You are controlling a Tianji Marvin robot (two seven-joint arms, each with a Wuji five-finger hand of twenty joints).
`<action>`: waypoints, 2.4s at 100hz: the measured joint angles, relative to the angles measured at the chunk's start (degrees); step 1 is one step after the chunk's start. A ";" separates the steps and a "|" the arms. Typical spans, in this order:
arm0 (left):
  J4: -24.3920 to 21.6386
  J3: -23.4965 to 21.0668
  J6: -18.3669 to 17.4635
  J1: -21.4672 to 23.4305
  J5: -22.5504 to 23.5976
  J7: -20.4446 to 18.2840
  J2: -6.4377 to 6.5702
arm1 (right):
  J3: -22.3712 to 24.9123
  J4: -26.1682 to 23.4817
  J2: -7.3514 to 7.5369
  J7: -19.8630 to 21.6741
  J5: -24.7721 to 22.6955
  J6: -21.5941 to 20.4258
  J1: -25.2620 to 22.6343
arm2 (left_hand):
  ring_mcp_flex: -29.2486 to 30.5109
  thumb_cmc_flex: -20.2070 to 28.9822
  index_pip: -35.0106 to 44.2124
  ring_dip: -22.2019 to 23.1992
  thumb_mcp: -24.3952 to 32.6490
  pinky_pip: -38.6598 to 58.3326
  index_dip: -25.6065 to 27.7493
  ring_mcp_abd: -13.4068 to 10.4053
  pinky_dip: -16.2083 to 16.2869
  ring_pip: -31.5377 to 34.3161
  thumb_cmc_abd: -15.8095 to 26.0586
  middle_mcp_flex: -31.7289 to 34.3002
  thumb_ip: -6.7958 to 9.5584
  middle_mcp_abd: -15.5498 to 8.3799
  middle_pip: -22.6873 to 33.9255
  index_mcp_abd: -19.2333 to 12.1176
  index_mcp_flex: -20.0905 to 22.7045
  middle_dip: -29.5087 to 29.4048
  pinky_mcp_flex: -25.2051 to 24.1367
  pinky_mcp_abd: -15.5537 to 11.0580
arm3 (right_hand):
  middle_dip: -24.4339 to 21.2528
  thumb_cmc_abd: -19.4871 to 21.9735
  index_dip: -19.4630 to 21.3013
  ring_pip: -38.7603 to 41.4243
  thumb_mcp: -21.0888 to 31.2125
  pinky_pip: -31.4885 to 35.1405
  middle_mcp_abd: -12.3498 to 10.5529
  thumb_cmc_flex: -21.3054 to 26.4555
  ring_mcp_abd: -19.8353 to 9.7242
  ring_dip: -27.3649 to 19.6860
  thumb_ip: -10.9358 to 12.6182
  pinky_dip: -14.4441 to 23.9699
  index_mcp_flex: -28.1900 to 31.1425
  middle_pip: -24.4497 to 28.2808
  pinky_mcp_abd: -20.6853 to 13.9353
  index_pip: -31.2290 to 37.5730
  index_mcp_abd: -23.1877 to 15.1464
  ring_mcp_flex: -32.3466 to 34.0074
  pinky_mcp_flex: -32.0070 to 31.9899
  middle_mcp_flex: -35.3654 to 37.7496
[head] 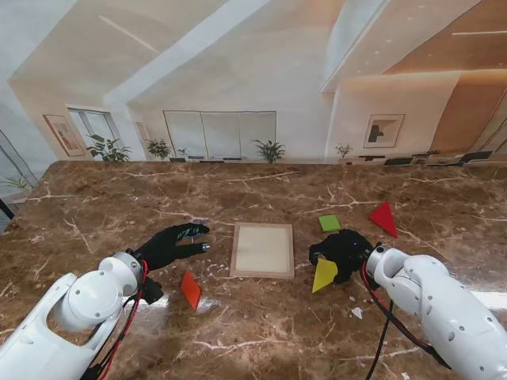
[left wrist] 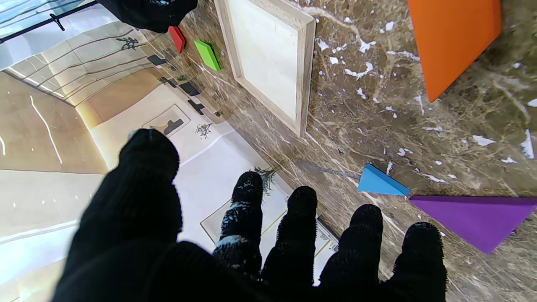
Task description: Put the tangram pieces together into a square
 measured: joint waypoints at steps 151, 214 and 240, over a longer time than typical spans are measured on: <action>0.52 0.12 0.46 -0.31 -0.10 -1.03 0.14 | -1.28 1.12 0.08 -2.00 0.74 -1.80 1.29 | 0.08 -0.01 0.00 0.00 0.00 0.00 0.00 -0.09 0.00 0.00 0.00 0.46 0.01 0.00 0.05 0.00 0.00 0.00 0.00 -0.03 | -10.22 -4.12 3.46 -2.35 -5.16 0.64 -3.66 1.28 0.32 -0.13 -9.43 -1.26 12.28 -16.61 0.30 13.34 9.04 2.07 2.29 -7.96; 0.59 -0.03 0.75 -0.22 -0.43 -1.13 0.21 | -0.16 2.51 -0.30 -1.53 3.11 -3.83 1.42 | 0.70 -0.02 0.00 0.00 -0.02 0.00 0.00 -0.11 0.00 0.00 0.53 0.46 0.01 0.00 0.05 0.00 0.00 0.00 0.00 -0.04 | -6.28 1.24 -6.60 -4.32 -4.19 1.63 -3.16 7.95 0.97 -0.29 -8.52 -3.65 23.06 -23.93 3.30 17.50 6.78 14.97 13.46 -6.10; 0.68 -0.09 0.65 -0.18 -0.52 -0.86 0.20 | 0.89 3.07 -0.74 -0.28 5.80 -4.96 1.29 | 0.70 -0.02 0.00 0.00 -0.02 0.00 0.00 -0.11 0.00 0.00 0.54 0.46 0.01 0.00 0.05 0.00 0.02 0.00 0.00 -0.04 | -8.51 3.24 -10.25 -4.73 -4.22 0.46 -1.80 8.36 1.23 0.36 -8.52 -4.16 23.08 -28.40 3.28 14.69 9.55 14.97 15.62 -2.71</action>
